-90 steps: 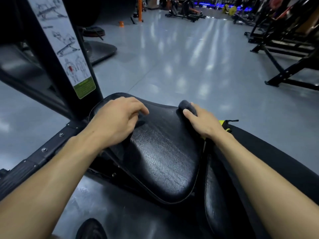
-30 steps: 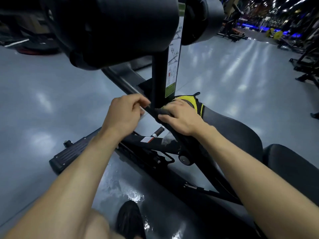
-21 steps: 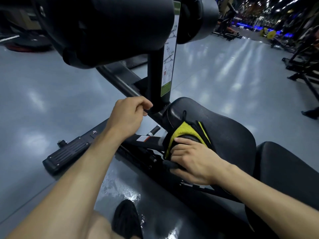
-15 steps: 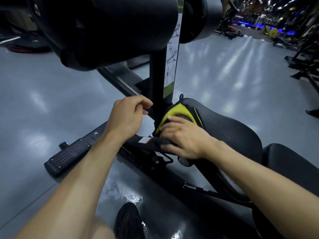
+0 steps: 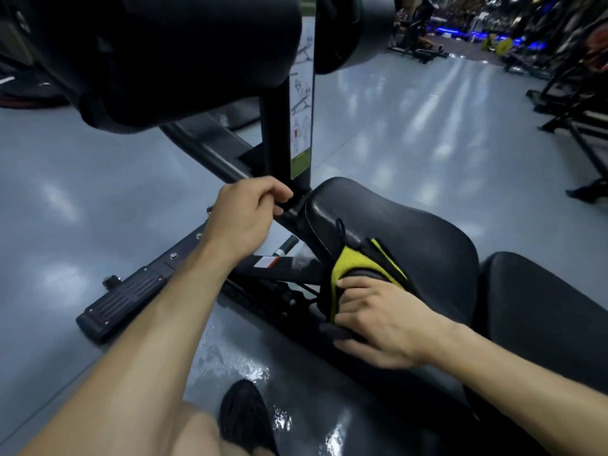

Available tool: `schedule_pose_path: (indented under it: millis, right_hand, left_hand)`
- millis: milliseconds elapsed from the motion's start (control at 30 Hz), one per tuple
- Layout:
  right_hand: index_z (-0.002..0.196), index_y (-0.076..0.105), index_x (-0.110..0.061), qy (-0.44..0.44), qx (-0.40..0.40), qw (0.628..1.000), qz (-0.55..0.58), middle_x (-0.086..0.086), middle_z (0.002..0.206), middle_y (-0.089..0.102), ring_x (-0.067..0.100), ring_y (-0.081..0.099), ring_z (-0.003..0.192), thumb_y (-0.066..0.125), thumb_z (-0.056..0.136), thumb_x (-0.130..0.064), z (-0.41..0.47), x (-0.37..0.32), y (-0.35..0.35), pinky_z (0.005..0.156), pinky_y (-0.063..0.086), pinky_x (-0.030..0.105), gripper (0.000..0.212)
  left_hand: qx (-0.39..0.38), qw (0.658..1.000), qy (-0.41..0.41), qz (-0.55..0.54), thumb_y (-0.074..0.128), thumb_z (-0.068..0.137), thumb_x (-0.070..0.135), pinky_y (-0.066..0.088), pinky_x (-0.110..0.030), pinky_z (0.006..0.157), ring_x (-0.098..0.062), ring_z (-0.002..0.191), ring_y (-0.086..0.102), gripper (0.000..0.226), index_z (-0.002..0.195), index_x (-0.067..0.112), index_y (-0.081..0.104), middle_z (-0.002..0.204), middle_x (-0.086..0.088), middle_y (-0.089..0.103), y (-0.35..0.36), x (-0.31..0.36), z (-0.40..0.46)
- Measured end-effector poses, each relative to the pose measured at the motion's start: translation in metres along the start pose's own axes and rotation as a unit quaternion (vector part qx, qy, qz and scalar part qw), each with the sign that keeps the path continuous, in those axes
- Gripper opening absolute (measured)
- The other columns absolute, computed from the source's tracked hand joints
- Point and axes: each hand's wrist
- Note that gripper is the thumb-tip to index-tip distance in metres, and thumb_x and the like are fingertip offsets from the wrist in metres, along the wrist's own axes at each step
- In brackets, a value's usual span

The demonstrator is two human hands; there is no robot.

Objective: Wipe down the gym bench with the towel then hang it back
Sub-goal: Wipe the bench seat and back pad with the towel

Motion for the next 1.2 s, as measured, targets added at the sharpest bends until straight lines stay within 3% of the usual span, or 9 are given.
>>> schedule_pose_path:
  millis: [333, 500, 833, 967, 1000, 1067, 1100, 1133, 1200]
  right_hand:
    - [0.114, 0.072, -0.013, 0.036, 0.034, 0.997, -0.053, 0.000, 0.118, 0.074, 0.021, 0.057, 0.125, 0.043, 0.106, -0.044, 0.072, 0.015, -0.019, 0.126, 0.010, 0.032, 0.043]
    - [0.100, 0.071, -0.012, 0.037, 0.057, 0.998, -0.012, 0.003, 0.109, 0.075, 0.024, 0.060, 0.118, 0.048, 0.103, -0.043, -0.008, -0.005, -0.001, 0.126, 0.016, 0.035, 0.038]
    - [0.111, 0.071, -0.018, 0.190, 0.157, 0.962, 0.116, -0.010, 0.119, 0.070, 0.005, 0.056, 0.126, 0.049, 0.104, -0.045, -0.135, -0.058, 0.034, 0.127, 0.018, 0.031, 0.036]
    - [0.100, 0.071, -0.020, 0.299, 0.289, 0.851, 0.320, -0.019, 0.098, 0.069, 0.000, 0.063, 0.103, 0.052, 0.101, -0.042, -0.140, -0.069, 0.025, 0.118, 0.030, 0.025, 0.029]
    - [0.092, 0.069, -0.022, 0.338, 0.352, 0.790, 0.370, -0.020, 0.088, 0.066, 0.000, 0.063, 0.091, 0.052, 0.099, -0.043, -0.140, -0.069, 0.020, 0.107, 0.042, 0.027, 0.028]
    - [0.080, 0.064, -0.014, 0.404, 0.514, 0.611, 0.446, -0.011, 0.074, 0.060, 0.002, 0.057, 0.070, 0.053, 0.097, -0.050, -0.131, -0.064, 0.007, 0.072, 0.050, 0.027, 0.040]
    - [0.082, 0.066, -0.015, 0.422, 0.581, 0.528, 0.453, -0.010, 0.073, 0.062, 0.002, 0.057, 0.067, 0.053, 0.097, -0.051, -0.121, -0.061, 0.002, 0.066, 0.049, 0.025, 0.042]
    - [0.085, 0.070, -0.020, 0.430, 0.622, 0.484, 0.440, -0.013, 0.076, 0.066, 0.002, 0.059, 0.071, 0.052, 0.099, -0.051, -0.108, -0.058, -0.002, 0.069, 0.049, 0.025, 0.038]
    - [0.098, 0.072, -0.027, 0.442, 0.610, 0.543, 0.371, -0.021, 0.087, 0.067, 0.004, 0.061, 0.087, 0.051, 0.102, -0.045, -0.072, -0.060, -0.004, 0.088, 0.051, 0.033, 0.028]
  left_hand:
    - [0.008, 1.000, 0.004, -0.017, 0.044, 0.097, 0.003, 0.062, -0.038, 0.081, -0.005, 0.079, 0.073, 0.037, 0.098, 0.020, 0.077, 0.094, 0.008, 0.076, 0.018, 0.024, -0.007]
    - [-0.042, 0.999, 0.020, 0.011, 0.043, 0.095, 0.001, 0.061, -0.032, 0.081, 0.000, 0.077, 0.071, 0.041, 0.098, 0.023, 0.077, 0.092, 0.012, 0.075, 0.027, 0.040, -0.018]
    - [-0.111, 0.992, 0.047, 0.023, 0.043, 0.096, -0.001, 0.060, -0.028, 0.083, 0.000, 0.080, 0.072, 0.045, 0.094, 0.031, 0.075, 0.092, 0.013, 0.075, 0.050, 0.063, -0.037]
    - [-0.116, 0.992, 0.053, 0.013, 0.044, 0.097, 0.000, 0.060, -0.030, 0.084, -0.003, 0.081, 0.072, 0.042, 0.097, 0.027, 0.076, 0.093, 0.011, 0.075, 0.053, 0.062, -0.037]
    - [-0.116, 0.992, 0.058, 0.014, 0.044, 0.097, 0.000, 0.060, -0.029, 0.083, -0.002, 0.081, 0.072, 0.042, 0.097, 0.028, 0.076, 0.092, 0.012, 0.075, 0.052, 0.062, -0.036]
    - [-0.112, 0.991, 0.066, 0.011, 0.044, 0.097, 0.001, 0.060, -0.028, 0.082, -0.001, 0.081, 0.072, 0.042, 0.096, 0.028, 0.076, 0.092, 0.011, 0.075, 0.052, 0.060, -0.033]
    - [-0.111, 0.992, 0.067, 0.008, 0.045, 0.097, 0.001, 0.061, -0.029, 0.082, -0.002, 0.081, 0.073, 0.042, 0.096, 0.027, 0.077, 0.093, 0.011, 0.075, 0.052, 0.059, -0.032]
    - [-0.111, 0.992, 0.067, 0.005, 0.045, 0.098, 0.001, 0.061, -0.029, 0.082, -0.002, 0.081, 0.073, 0.041, 0.097, 0.027, 0.077, 0.093, 0.011, 0.075, 0.053, 0.058, -0.030]
    - [-0.113, 0.991, 0.066, 0.003, 0.045, 0.098, 0.001, 0.061, -0.029, 0.082, -0.002, 0.082, 0.073, 0.041, 0.096, 0.028, 0.076, 0.094, 0.011, 0.075, 0.056, 0.058, -0.026]
Point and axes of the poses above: each hand's wrist, its own z-axis towards the middle knuckle, its own y-axis out of the palm, x = y × z
